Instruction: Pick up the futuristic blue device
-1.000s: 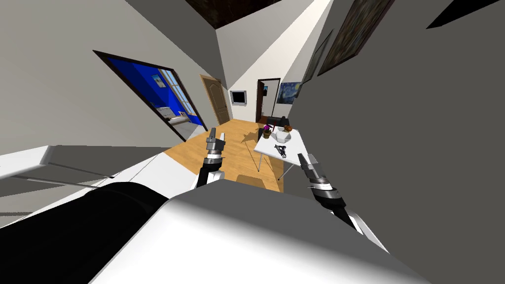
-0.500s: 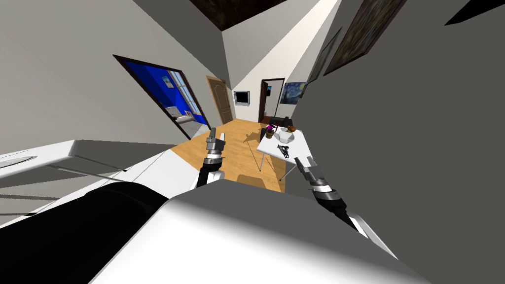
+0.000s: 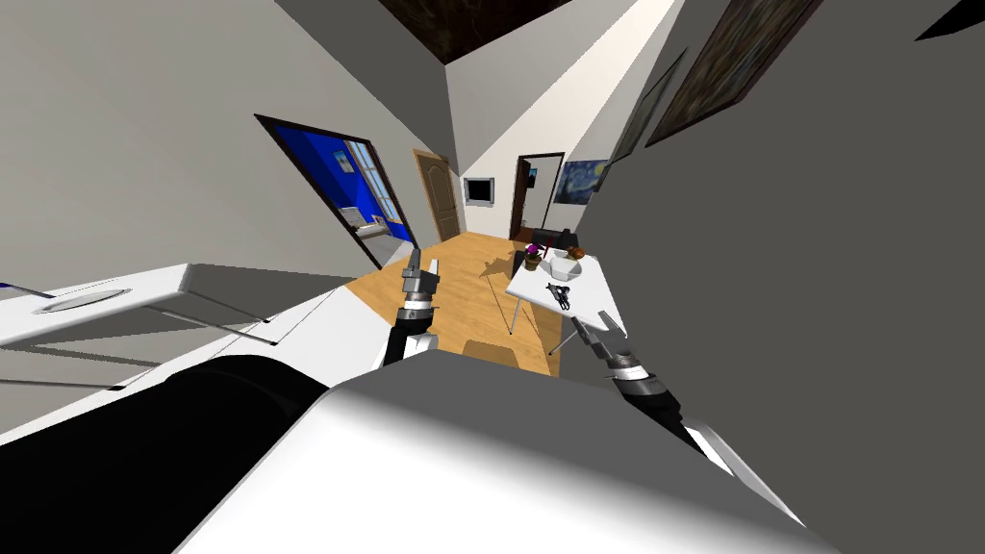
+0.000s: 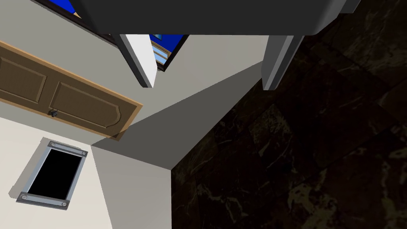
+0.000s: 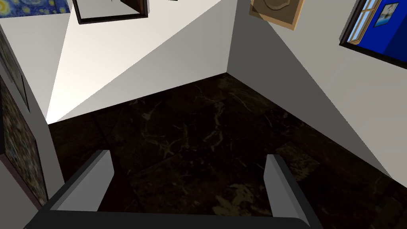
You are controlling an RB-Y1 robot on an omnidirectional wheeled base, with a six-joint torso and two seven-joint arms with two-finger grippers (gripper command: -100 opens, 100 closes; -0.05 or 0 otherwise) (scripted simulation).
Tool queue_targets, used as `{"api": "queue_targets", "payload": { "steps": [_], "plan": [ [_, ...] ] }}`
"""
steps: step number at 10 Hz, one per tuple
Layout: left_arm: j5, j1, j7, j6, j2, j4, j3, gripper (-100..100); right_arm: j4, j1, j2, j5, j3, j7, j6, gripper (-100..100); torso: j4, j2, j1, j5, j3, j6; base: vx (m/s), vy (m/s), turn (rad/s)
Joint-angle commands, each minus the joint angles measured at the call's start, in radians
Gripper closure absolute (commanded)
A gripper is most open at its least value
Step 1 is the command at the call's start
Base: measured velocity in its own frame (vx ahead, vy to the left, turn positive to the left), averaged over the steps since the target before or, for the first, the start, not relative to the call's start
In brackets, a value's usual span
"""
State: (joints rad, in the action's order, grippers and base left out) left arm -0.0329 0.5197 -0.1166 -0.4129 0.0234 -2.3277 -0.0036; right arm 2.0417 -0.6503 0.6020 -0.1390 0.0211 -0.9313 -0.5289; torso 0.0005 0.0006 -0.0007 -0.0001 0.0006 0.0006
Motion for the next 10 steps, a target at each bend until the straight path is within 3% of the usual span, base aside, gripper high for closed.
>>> {"api": "queue_targets", "payload": {
  "steps": [1,2,3,4,6,7,8,9,10],
  "plan": [
    [0.000,0.000,0.000,0.000,0.000,0.000,0.000,0,-0.005,-0.002,0.009,-0.001,0.003,-0.028,-0.002,-100,0.000,0.000,0.000,0.000,0.000,0.000,-0.007,0.009,-0.023],
    [0.000,0.000,0.000,0.000,0.000,0.000,0.000,0,-0.042,-0.008,0.054,-0.018,0.002,-0.069,-0.004,-100,0.000,0.000,0.000,0.000,0.000,0.000,-0.012,0.022,0.192],
    [0.000,0.000,0.000,0.000,0.000,0.000,0.000,0,-0.042,-0.008,0.054,-0.018,0.002,-0.096,-0.004,-100,0.000,0.000,0.000,0.000,0.000,-0.001,-0.009,0.016,0.064],
    [0.000,0.000,0.000,0.000,0.000,0.000,0.000,0,-0.080,-0.013,0.097,-0.036,0.001,-0.125,-0.007,-100,0.000,0.000,0.000,0.000,0.000,0.000,-0.002,0.026,0.105],
    [0.000,0.000,0.000,0.000,0.000,0.000,0.000,0,-0.080,-0.013,0.101,-0.036,0.001,-0.165,-0.007,-100,0.000,-0.001,0.000,0.000,-0.001,0.000,0.000,0.009,0.038],
    [0.000,0.000,0.000,0.000,0.000,0.000,0.000,0,-0.119,-0.017,0.149,-0.054,0.000,-0.203,-0.010,-100,0.000,-0.001,-0.001,0.000,-0.001,0.000,0.007,0.012,0.151],
    [0.000,0.000,0.000,0.000,0.000,0.000,0.000,0,-0.119,-0.017,0.149,-0.054,0.000,-0.229,-0.010,-100,0.000,-0.001,-0.001,0.000,-0.001,-0.001,0.009,0.009,0.077],
    [0.000,0.000,0.000,0.000,0.000,0.000,0.000,0,-0.158,-0.020,0.193,-0.072,-0.001,-0.258,-0.012,-100,0.000,-0.002,-0.001,0.000,-0.001,0.000,0.020,0.018,0.150],
    [0.000,0.000,0.000,0.000,0.000,0.000,0.000,0,-0.158,-0.020,0.197,-0.072,-0.001,-0.289,-0.012,-100,0.000,-0.002,0.000,0.000,-0.001,0.000,0.020,0.012,0.062]
  ]
}}
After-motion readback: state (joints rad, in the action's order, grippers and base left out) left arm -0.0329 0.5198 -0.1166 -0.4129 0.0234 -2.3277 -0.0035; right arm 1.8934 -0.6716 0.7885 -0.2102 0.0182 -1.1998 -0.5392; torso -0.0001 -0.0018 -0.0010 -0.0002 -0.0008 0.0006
